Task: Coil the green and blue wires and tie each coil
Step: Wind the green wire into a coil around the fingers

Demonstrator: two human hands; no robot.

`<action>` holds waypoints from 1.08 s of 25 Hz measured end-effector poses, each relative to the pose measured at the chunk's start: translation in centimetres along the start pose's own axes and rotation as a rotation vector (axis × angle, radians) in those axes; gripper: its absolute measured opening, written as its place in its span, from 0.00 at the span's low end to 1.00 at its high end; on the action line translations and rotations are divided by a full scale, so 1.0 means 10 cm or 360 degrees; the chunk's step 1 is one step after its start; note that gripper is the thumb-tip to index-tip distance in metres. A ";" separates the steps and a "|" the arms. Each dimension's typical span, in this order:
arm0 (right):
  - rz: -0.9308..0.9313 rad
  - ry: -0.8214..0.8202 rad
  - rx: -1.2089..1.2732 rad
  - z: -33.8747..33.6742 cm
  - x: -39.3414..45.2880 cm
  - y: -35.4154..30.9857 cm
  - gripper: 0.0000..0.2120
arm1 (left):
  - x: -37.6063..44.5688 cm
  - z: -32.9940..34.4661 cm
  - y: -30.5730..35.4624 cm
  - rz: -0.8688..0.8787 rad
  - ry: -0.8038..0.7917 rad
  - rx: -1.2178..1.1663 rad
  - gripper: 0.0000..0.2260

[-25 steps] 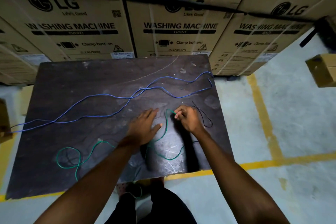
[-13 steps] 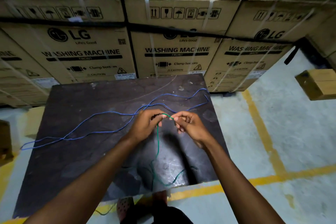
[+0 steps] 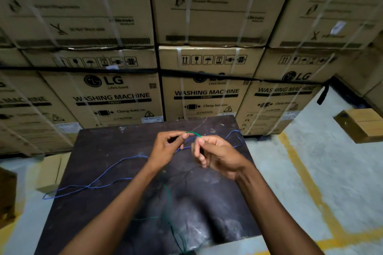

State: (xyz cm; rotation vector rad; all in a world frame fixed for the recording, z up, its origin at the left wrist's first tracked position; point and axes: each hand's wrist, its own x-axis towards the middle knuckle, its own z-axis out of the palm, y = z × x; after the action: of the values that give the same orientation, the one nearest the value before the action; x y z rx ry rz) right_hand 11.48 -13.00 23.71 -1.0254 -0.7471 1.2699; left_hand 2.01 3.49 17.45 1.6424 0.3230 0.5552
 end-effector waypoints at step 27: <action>-0.0233 -0.0485 -0.0503 0.53 0.33 -0.79 0.18 | 0.33 -0.77 1.69 0.0451 -0.0141 0.0285 0.03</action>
State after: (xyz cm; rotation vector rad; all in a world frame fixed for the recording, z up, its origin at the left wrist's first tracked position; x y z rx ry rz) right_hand 10.44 -8.60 32.77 -1.0160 -1.2662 1.2178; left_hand -1.02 9.14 35.15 1.8955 0.0752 0.6780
